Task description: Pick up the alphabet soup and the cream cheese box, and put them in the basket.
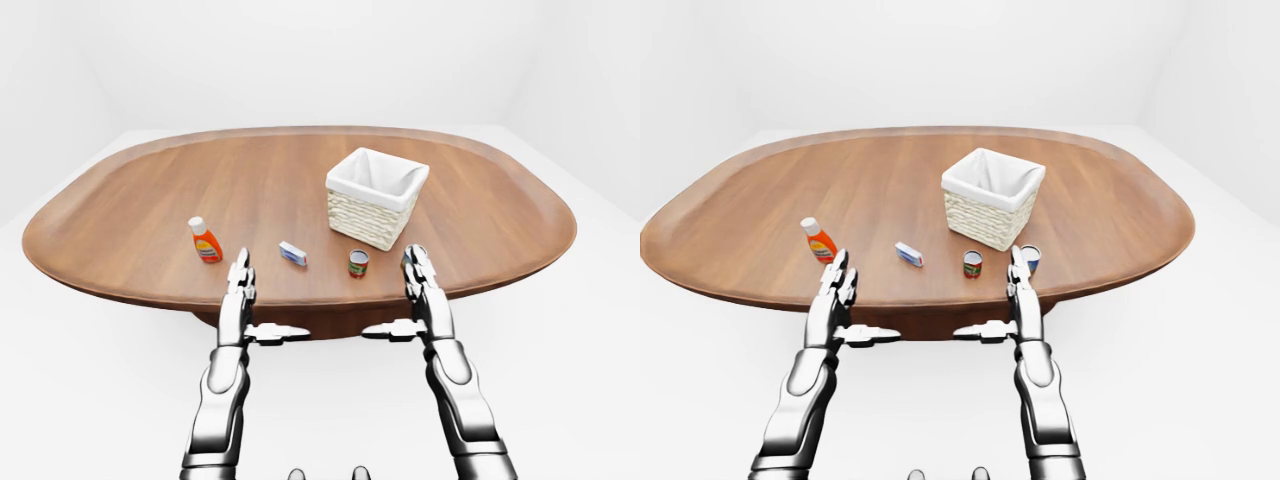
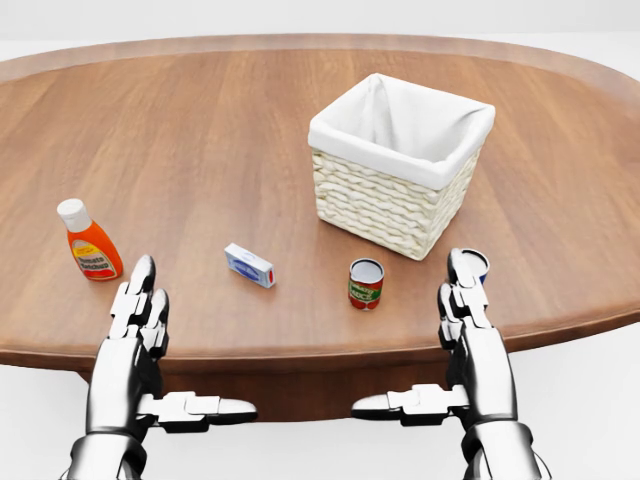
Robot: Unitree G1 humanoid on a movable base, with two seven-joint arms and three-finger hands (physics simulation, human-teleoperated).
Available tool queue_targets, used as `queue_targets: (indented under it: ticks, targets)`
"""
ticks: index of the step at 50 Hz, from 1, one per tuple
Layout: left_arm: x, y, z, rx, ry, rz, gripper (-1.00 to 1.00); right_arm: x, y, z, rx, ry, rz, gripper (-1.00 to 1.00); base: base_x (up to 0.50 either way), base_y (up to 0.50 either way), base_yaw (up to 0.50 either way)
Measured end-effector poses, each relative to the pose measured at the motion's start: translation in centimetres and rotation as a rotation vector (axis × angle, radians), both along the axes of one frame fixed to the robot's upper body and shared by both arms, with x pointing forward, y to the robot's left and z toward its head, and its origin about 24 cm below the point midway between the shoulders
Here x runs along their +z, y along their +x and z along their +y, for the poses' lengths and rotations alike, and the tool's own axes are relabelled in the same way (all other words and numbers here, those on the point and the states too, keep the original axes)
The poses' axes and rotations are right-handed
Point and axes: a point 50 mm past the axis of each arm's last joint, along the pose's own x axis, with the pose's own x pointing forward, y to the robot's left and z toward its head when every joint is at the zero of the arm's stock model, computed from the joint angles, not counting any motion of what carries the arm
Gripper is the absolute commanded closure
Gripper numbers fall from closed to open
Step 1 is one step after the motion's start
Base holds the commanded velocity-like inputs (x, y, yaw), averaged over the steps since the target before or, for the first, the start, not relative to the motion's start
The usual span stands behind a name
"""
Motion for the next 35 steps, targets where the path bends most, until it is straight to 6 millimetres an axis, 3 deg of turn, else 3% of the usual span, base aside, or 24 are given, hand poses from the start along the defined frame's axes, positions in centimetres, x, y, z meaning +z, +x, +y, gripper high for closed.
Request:
queue_targets:
  ticks: [35]
  targets:
    - [-0.19, -0.08, 0.44, -0.004, 0.035, -0.007, -1.00, -0.02, -0.14, -0.45, 0.022, 0.002, 0.002, -1.00, 0.00, 0.00, 0.00]
